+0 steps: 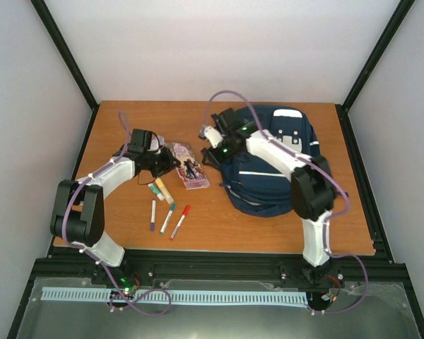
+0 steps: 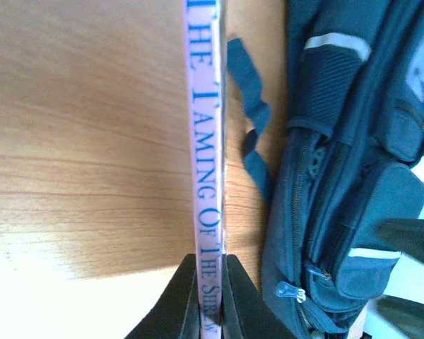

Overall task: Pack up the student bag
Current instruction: Pick up the book from the center of the board.

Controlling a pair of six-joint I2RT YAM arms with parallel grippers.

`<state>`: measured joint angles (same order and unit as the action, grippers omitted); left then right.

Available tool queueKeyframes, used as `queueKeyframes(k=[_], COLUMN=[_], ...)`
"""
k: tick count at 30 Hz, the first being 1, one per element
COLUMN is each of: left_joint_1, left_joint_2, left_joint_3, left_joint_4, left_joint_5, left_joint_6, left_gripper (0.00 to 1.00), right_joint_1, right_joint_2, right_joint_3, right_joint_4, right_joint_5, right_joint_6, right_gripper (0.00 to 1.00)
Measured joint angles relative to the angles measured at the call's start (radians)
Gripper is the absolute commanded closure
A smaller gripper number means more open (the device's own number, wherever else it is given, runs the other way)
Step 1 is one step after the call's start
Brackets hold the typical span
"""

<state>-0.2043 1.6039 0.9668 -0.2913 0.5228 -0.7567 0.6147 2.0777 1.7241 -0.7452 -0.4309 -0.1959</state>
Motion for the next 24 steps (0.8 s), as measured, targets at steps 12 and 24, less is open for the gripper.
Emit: queueKeyframes(k=[12, 24], left_joint_1=[-0.001, -0.047], left_joint_2=[-0.177, -0.297], left_joint_3=[0.069, 0.157], left_joint_4=[-0.089, -0.127], left_joint_5=[0.037, 0.216], left_joint_6=[0.14, 0.196], left_gripper=[0.99, 0.99], right_joint_1=[-0.145, -0.376], right_joint_2=[-0.662, -0.901], right_joint_3=[-0.336, -0.528], right_joint_4=[0.124, 0.018], right_joint_5=[0.073, 0.025], right_joint_6=[-0.029, -0.08], right_gripper=[0.37, 0.23])
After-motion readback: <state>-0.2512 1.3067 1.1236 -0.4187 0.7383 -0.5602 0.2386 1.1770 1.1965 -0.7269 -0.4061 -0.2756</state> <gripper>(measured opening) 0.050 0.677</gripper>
